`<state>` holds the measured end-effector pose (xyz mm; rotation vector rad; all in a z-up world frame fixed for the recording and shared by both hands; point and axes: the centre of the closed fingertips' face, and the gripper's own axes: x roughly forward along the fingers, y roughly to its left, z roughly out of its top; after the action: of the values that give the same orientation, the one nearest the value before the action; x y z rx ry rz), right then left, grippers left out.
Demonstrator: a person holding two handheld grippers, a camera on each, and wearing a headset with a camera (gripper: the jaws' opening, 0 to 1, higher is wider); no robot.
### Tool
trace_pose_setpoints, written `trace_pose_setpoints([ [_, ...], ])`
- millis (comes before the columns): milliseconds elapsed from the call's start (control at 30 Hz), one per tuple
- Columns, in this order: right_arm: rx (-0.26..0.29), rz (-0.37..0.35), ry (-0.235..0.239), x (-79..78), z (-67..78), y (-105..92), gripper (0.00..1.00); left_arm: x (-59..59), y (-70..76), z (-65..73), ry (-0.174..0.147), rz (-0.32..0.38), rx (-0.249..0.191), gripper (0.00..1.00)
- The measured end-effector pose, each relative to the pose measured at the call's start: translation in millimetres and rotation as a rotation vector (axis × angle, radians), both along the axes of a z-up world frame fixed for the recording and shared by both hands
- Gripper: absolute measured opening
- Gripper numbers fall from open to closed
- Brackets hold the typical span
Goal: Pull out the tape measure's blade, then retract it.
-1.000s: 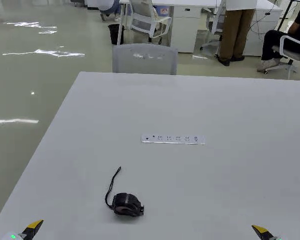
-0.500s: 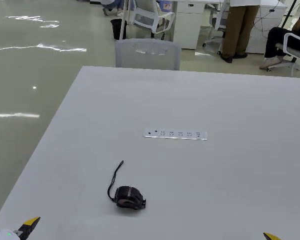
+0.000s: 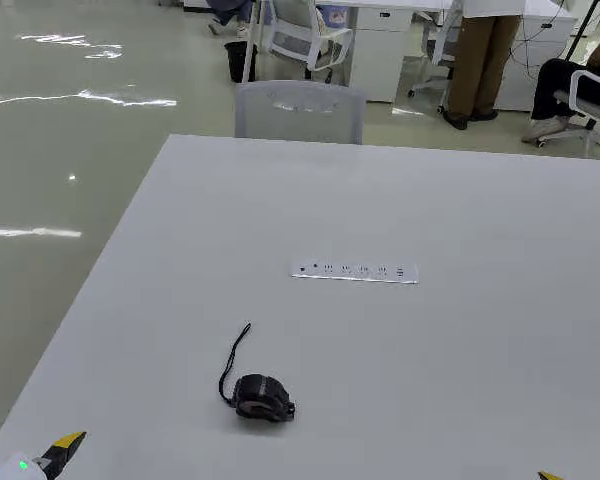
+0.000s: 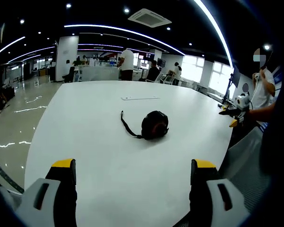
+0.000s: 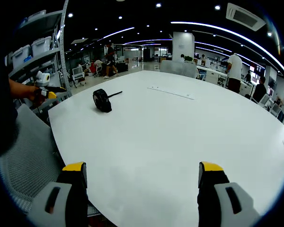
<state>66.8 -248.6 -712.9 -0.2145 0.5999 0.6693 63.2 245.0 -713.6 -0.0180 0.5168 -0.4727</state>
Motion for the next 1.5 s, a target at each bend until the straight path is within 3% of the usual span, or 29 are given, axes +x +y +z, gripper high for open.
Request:
trace_pose_setpoints([
  [67, 0.001, -0.012, -0.021, 1.6, 2.4, -1.9, 1.00, 0.0, -0.8, 2.0, -0.010, -0.004, -0.003, 0.99],
  [533, -0.003, -0.017, 0.017, -2.4, -6.8, -4.9, 1.00, -1.6, -4.5, 2.6, -0.001, -0.009, -0.006, 0.99],
  [967, -0.007, -0.023, 0.015, -3.3, -14.0, -13.8, 1.00, 1.3, -6.0, 2.2, -0.003, -0.002, -0.023, 0.99],
  [1500, -0.008, -0.019, 0.022, -8.8, -16.2, -6.4, 1.00, 0.1, 0.7, 0.8, -0.010, 0.011, -0.028, 0.99],
])
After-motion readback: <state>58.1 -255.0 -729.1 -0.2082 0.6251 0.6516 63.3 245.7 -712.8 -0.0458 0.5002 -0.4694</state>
